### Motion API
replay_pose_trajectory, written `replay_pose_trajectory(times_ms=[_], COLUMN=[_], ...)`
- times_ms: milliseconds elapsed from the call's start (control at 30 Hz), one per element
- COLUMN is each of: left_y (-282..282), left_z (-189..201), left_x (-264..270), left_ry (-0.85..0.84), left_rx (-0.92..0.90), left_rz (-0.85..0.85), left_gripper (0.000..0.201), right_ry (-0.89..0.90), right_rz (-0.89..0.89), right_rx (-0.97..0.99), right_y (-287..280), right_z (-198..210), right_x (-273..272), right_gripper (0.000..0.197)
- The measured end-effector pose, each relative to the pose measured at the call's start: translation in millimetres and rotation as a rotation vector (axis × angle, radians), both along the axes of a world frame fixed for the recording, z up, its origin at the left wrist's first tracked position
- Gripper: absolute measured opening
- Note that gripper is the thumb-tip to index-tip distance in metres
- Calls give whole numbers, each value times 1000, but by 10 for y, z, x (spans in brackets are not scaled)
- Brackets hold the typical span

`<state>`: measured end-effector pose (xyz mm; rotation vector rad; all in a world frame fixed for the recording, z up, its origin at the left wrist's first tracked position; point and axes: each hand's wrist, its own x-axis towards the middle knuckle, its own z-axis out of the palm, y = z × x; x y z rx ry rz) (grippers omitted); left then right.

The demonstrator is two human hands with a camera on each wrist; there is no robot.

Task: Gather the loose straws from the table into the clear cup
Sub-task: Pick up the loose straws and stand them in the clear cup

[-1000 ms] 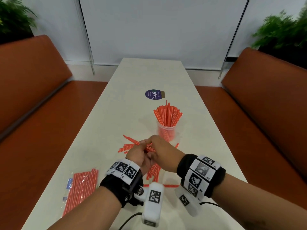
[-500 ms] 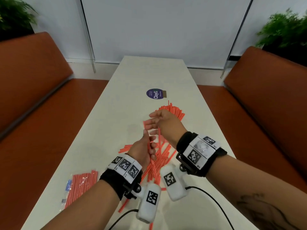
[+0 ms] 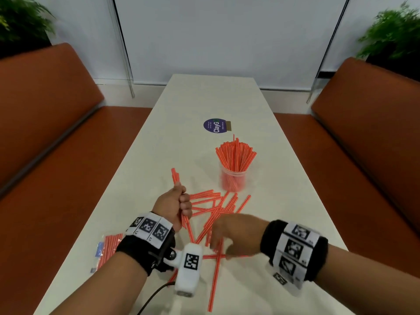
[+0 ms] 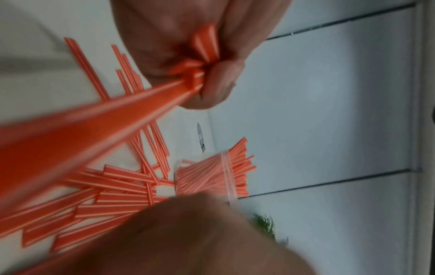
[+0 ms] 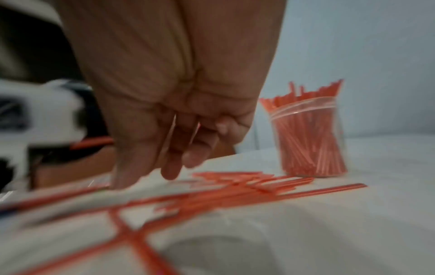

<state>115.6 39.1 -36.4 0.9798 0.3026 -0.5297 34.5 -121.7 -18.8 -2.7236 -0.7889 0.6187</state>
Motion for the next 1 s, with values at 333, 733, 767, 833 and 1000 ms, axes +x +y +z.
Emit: replay_pose_trajectory(times_ms=[333, 733, 767, 833, 1000], left_y=[130, 82, 21, -138, -422], left_z=[-17, 1, 12, 30, 142], left_x=[-8, 7, -23, -85, -162], left_ry=[43, -37, -63, -148, -261], left_rx=[-74, -49, -24, 52, 150], left_rz=[67, 209, 187, 116, -8], left_gripper=[38, 36, 34, 30, 22], right_ry=[-70, 39, 36, 6, 11], right_rz=[-58, -569, -626, -671, -667], right_rx=[-300, 51, 183, 363, 605], right_y=[54, -269, -258, -142, 202], right_z=[-301, 138, 221, 346, 335], right_x=[-208, -69, -8, 106, 340], right_gripper=[23, 24, 25, 27, 31])
